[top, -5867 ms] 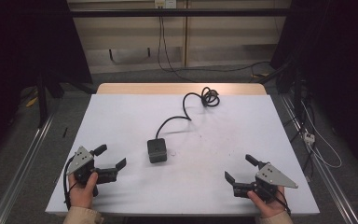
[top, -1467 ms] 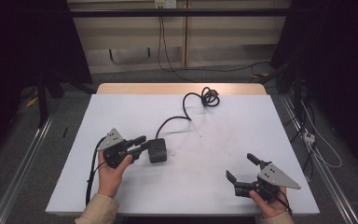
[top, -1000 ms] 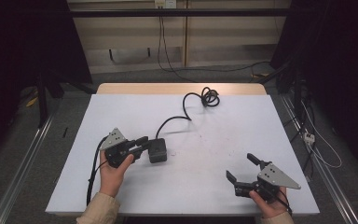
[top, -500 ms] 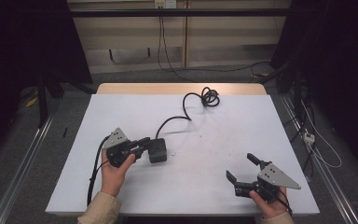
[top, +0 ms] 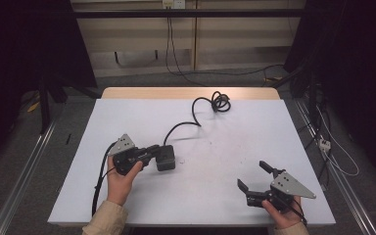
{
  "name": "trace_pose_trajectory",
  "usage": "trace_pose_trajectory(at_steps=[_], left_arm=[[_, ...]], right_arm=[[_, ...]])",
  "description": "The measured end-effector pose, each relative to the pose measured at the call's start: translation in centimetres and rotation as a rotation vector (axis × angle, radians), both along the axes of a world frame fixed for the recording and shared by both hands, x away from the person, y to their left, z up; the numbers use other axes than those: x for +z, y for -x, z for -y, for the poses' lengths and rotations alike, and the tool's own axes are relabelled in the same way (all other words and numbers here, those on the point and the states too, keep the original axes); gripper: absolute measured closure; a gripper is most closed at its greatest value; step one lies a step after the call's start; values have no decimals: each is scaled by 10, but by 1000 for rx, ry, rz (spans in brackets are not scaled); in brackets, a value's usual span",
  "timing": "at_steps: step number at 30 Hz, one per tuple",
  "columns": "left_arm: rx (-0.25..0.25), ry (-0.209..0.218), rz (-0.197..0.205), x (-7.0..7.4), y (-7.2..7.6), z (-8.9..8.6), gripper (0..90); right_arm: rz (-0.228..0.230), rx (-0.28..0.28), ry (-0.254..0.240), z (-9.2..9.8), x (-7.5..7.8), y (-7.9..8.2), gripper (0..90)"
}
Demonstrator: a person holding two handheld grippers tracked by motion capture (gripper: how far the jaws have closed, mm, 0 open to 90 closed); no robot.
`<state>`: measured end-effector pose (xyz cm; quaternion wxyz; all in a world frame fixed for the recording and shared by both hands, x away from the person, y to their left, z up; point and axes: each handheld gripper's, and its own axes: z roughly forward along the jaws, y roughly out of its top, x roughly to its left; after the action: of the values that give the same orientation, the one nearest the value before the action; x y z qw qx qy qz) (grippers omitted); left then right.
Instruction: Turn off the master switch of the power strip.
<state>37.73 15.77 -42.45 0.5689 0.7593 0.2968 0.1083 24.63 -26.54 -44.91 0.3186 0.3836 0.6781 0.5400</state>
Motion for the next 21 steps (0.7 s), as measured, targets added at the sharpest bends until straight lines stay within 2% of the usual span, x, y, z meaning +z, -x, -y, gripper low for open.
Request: trace_pose_trajectory(at_steps=[12,21], left_arm=[[-18,-2,0,0,0,3,857],[-31,-5,-14,1,-1,6,900]], right_arm=[[2,4,1,0,0,0,43],[3,2,0,0,0,0,43]])
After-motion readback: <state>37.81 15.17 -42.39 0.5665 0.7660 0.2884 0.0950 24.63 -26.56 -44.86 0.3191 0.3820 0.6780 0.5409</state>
